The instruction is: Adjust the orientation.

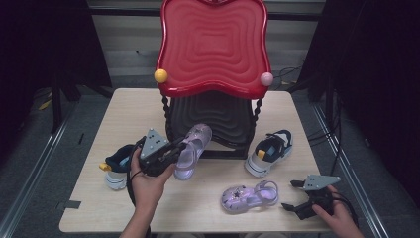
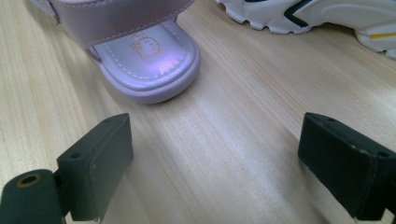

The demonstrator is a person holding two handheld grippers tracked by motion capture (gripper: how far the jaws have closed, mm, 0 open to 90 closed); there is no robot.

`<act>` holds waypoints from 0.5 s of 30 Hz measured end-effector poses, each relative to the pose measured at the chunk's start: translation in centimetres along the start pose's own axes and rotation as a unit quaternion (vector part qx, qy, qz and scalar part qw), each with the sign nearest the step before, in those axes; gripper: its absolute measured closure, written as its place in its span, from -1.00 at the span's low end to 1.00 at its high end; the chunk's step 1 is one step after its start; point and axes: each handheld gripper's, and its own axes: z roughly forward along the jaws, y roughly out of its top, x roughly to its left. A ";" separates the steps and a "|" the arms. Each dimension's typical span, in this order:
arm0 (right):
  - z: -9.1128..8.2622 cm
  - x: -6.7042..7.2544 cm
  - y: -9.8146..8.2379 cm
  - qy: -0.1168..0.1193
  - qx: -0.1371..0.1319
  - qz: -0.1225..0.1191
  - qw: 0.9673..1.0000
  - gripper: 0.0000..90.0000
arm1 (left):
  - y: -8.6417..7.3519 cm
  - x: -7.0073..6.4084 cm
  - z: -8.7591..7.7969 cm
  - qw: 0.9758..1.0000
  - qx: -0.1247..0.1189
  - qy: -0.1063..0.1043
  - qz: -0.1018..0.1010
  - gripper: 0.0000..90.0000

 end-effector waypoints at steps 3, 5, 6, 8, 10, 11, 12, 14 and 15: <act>0.0 0.0 0.0 0.000 0.000 0.000 1.000 -0.79 | 0.1 0.0 0.3 1.000 -0.001 0.006 0.003 0.84; 0.0 0.0 0.0 -0.001 0.000 0.000 1.000 -0.79 | 0.2 0.0 0.5 1.000 -0.003 0.011 0.000 0.84; 0.0 0.0 0.0 0.000 0.000 0.000 1.000 -0.79 | 0.3 0.0 0.6 1.000 -0.002 0.012 0.001 0.84; 0.0 0.0 0.0 -0.001 0.000 0.000 1.000 -0.79 | 0.5 -0.1 0.9 1.000 -0.008 0.018 -0.002 0.84; 0.0 0.0 0.0 0.000 0.000 0.000 1.000 -0.79 | 0.7 -0.2 1.2 1.000 -0.011 0.022 -0.003 0.84; 0.0 0.0 0.0 0.000 0.000 0.000 1.000 -0.79 | 0.8 -0.2 1.3 1.000 -0.012 0.025 -0.001 0.84; 0.0 0.0 0.0 0.000 0.000 0.000 1.000 -0.79 | 0.9 -0.2 1.5 1.000 -0.011 0.026 -0.001 0.84; 0.0 0.0 0.0 0.000 0.000 0.000 1.000 -0.79 | 0.9 -0.2 1.7 0.999 -0.017 0.032 -0.006 0.84; 0.0 0.0 0.0 0.000 0.000 0.000 1.000 -0.79 | 0.9 -0.2 1.8 0.999 -0.014 0.035 -0.003 0.84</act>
